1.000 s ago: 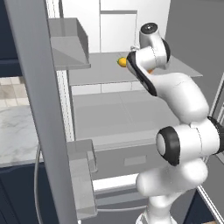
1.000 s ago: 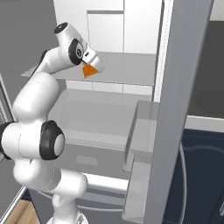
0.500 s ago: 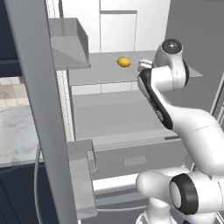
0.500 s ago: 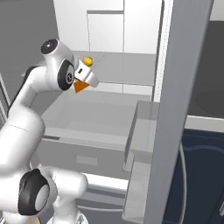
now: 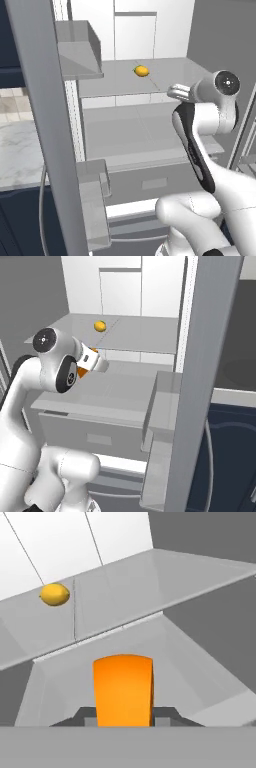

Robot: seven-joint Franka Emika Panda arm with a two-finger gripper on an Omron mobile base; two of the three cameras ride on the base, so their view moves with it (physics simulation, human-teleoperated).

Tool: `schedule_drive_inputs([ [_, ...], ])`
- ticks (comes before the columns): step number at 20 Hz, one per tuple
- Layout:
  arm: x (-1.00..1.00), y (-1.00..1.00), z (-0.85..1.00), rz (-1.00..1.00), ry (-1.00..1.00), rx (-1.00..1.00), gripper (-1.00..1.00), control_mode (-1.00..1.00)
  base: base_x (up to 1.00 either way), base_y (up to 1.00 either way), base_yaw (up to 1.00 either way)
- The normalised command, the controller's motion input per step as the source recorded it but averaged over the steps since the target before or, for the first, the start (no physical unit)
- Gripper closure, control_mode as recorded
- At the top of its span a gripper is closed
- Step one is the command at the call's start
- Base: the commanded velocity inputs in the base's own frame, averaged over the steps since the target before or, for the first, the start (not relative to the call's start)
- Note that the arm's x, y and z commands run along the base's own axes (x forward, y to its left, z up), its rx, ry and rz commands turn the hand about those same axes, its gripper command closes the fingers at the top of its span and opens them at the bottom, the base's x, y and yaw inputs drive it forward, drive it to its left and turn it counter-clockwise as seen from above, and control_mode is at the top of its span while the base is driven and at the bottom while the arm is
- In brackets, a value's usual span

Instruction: Take the cheese, shrimp, and lemon from the fridge and place them on the plate on the dining counter to create an appetizer plate.

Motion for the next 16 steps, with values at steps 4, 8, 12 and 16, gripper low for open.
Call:
schedule_drive_inputs([
  [4, 0.0, 0.0, 0.0, 0.0, 0.0, 0.0, 1.0, 1.0, -0.76, 0.18, 0.03],
  [8, 0.0, 0.0, 0.0, 0.0, 0.0, 0.0, 1.0, 1.0, -1.0, 0.31, 0.03],
  [12, 0.0, 0.0, 0.0, 0.0, 0.0, 0.0, 1.0, 1.0, -0.97, 0.37, 0.0],
  [16, 0.0, 0.0, 0.0, 0.0, 0.0, 0.0, 1.0, 1.0, -1.0, 0.26, -0.03],
])
